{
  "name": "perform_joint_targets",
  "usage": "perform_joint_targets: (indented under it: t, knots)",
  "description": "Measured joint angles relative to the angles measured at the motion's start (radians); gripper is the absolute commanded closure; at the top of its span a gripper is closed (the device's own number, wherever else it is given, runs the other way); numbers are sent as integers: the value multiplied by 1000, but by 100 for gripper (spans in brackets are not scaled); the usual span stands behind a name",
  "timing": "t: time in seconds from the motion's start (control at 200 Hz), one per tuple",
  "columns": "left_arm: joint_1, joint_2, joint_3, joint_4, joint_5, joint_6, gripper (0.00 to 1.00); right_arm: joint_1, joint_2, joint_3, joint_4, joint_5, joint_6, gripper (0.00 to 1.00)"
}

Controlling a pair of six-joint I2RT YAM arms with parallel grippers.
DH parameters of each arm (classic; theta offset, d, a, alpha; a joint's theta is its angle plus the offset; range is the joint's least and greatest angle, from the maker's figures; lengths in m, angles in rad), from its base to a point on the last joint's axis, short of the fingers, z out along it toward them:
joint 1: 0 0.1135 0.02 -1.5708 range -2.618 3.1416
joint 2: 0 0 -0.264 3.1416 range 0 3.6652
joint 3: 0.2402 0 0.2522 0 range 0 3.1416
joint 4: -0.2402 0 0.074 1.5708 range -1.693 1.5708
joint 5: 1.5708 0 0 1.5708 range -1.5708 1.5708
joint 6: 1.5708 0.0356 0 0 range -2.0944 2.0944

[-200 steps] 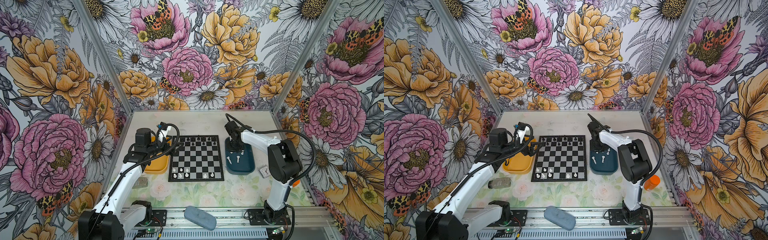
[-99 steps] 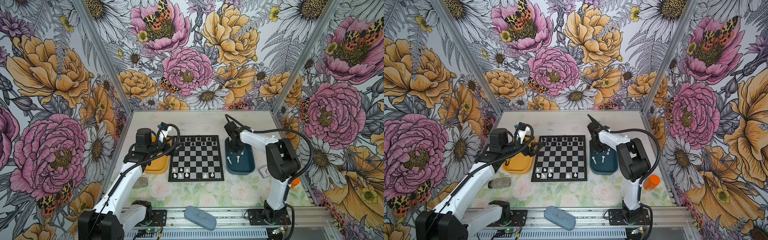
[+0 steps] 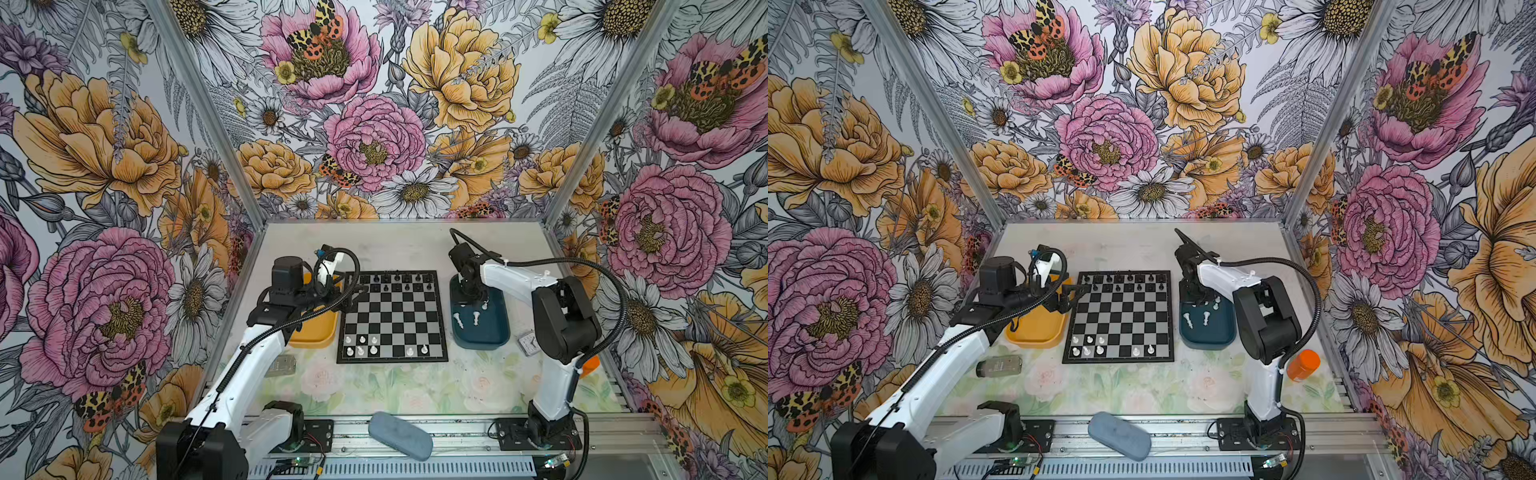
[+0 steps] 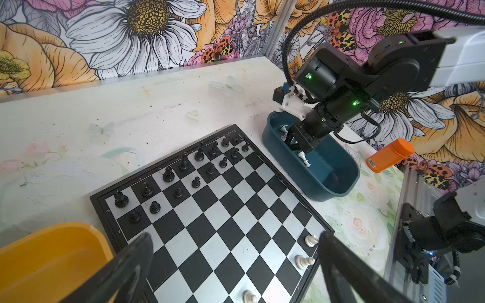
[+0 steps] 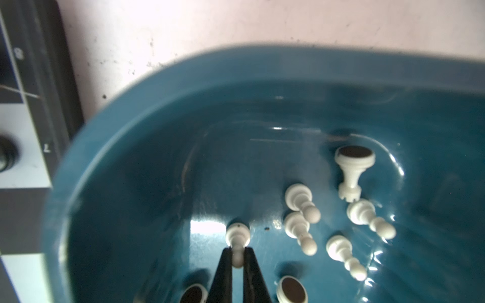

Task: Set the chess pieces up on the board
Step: 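Lower the right gripper into the tray and grasp a white pawn, then carry the white pawn with the right gripper to the board's near row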

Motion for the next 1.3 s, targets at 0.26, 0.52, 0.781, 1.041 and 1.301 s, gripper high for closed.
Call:
perform_joint_targets:
  t: [0.26, 0.52, 0.781, 1.041, 1.301]
  knots:
    - [0, 1, 0, 0, 0, 0, 1, 20, -110, 3, -77, 2, 1, 100]
    - [0, 10, 0, 1, 0, 0, 1, 149, -175, 137, -187, 6, 20, 100]
    - [-4, 10, 0, 0, 0, 0, 1, 294, -140, 241, -236, -19, 53, 100]
    - [-19, 10, 0, 0, -13, 0, 1, 390, -56, 306, -238, -60, 77, 100]
    - [-19, 10, 0, -1, -27, 6, 1, 454, -17, 321, -246, -82, 101, 100]
